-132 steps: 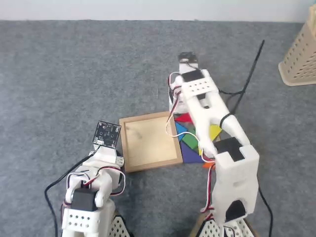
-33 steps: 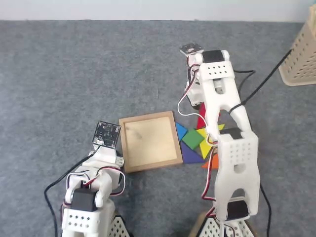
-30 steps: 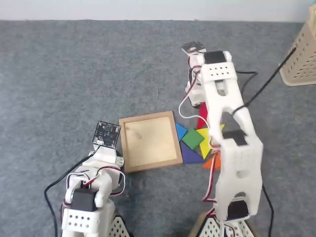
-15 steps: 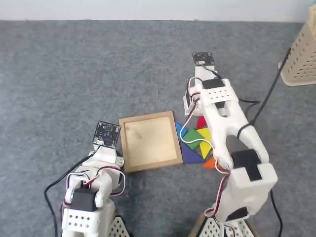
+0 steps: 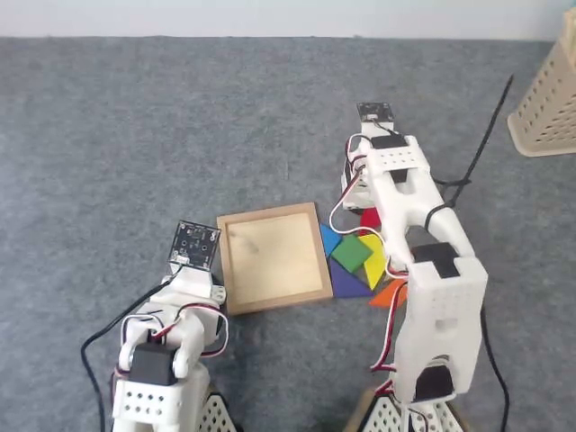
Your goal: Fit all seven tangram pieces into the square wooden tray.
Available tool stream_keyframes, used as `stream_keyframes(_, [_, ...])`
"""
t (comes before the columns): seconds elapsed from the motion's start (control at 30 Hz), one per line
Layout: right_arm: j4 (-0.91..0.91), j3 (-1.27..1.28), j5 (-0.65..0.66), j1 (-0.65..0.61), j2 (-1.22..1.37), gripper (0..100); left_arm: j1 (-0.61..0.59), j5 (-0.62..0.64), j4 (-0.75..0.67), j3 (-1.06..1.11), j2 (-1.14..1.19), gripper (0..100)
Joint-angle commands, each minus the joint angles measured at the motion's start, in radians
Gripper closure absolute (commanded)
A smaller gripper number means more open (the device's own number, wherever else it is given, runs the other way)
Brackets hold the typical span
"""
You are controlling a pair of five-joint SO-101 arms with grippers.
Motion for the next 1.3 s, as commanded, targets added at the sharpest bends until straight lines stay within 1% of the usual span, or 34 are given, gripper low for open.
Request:
stream_keyframes(0.0, [0.007, -0.051, 0.021, 0.016, -0.005, 72.3, 0.0, 0.006, 0.006, -0.019, -0.02, 99])
stream_keyframes(0.13, [0.007, -0.051, 0.021, 0.013, -0.005, 78.3, 0.0, 0.006, 0.006, -0.019, -0.02, 99])
stream_keyframes(0.33, [0.008, -0.049, 0.02, 0.013, -0.008, 78.7, 0.0, 0.006, 0.006, -0.019, -0.02, 99])
stream_keyframes(0.43, [0.042, -0.063, 0.018, 0.012, -0.027, 78.8, 0.0, 0.006, 0.006, -0.019, -0.02, 99])
stream_keyframes(0.57, [0.073, -0.049, 0.018, 0.01, -0.113, 78.9, 0.0, 0.006, 0.006, -0.019, -0.02, 99])
stream_keyframes(0.83, [0.01, 0.109, 0.018, 0.008, -0.285, 78.9, 0.0, 0.006, 0.006, -0.019, -0.02, 99])
stream_keyframes(0.97, [0.01, 0.157, 0.02, -0.039, -0.361, 78.9, 0.0, 0.006, 0.006, -0.019, -0.02, 99])
stream_keyframes(1.1, [-0.008, 0.169, 0.06, -0.045, -0.36, 77.8, 0.0, 0.006, 0.006, -0.019, -0.02, 99])
stream_keyframes(1.2, [-0.024, 0.158, 0.071, -0.028, -0.318, 70.6, 0.0, 0.006, 0.006, -0.019, -0.02, 99])
stream_keyframes(1.27, [-0.035, 0.146, 0.072, -0.021, -0.283, 67.9, 0.0, 0.006, 0.006, -0.019, -0.02, 99])
